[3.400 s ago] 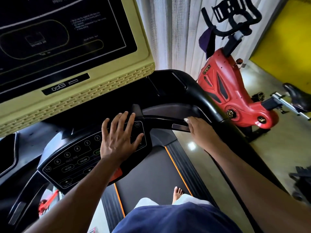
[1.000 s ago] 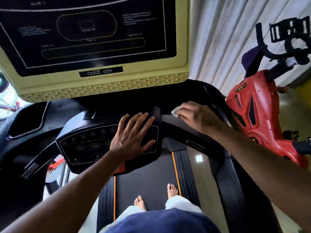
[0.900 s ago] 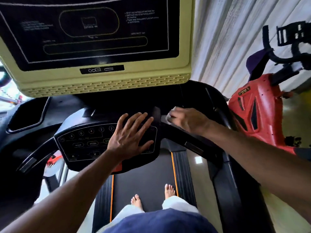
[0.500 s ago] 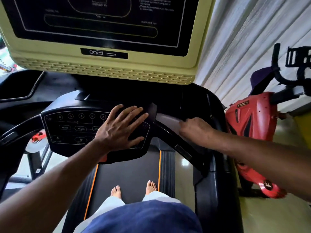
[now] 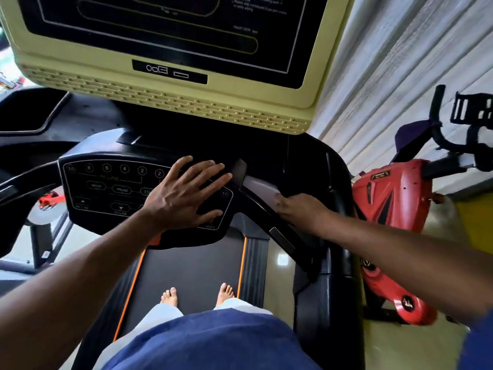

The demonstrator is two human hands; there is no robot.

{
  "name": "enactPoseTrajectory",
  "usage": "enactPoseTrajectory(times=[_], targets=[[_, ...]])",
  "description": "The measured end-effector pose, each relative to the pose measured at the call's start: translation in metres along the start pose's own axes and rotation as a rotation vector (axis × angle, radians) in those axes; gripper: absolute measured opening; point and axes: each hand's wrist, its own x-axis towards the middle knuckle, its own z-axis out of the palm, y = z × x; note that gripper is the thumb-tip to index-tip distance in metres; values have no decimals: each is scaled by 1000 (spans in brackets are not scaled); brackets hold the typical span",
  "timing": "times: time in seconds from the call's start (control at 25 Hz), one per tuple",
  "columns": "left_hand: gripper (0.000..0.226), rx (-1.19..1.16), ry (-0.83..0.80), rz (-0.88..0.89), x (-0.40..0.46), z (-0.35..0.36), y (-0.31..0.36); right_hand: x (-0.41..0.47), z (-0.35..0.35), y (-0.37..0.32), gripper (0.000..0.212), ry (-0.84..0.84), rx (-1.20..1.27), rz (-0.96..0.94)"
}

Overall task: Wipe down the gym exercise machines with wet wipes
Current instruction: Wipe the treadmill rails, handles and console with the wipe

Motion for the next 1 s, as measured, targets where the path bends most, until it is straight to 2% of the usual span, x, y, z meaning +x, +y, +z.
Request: enactPoseTrajectory(times=[0.04,0.08,0.12,0.16,0.28,0.32,0.4,0.52,0.6,0.68,0.84,1.0], targets=[[80,1,7,1,0,0,0,-7,-11,-5,33,-113,73,67],[80,2,9,4,0,0,0,-15,-18,-11,9,-128,202,129],[80,2,8,6,0,0,1,-21,-15,-15,17,-47,259,172],[80,2,3,3,0,0,0,-29,-15,-15,23,-73,290,180],[80,12,-28,-1,1,-1,1,-41,-34,3,17,-121,455,296],[81,9,-33,-1,1,-3,2,-40,-40,10,17,-11,549,363],[80,-21,-22,-36,-2,-6,5,-33,-56,15,19,328,745,475],[79,-59,18,-216,-29,-9,6,-19,-72,-7,11,840,1073,527],[78,-61,32,-361,-57,-8,4,-2,-85,-30,7,1024,1101,501],[79,-73,15,-471,-82,-8,1,22,-90,-51,8,1117,975,406],[76,-136,-21,-560,-93,-6,3,52,-95,-65,2,1107,842,358],[75,-150,2,-557,-95,-5,3,56,-87,-108,25,890,720,201]])
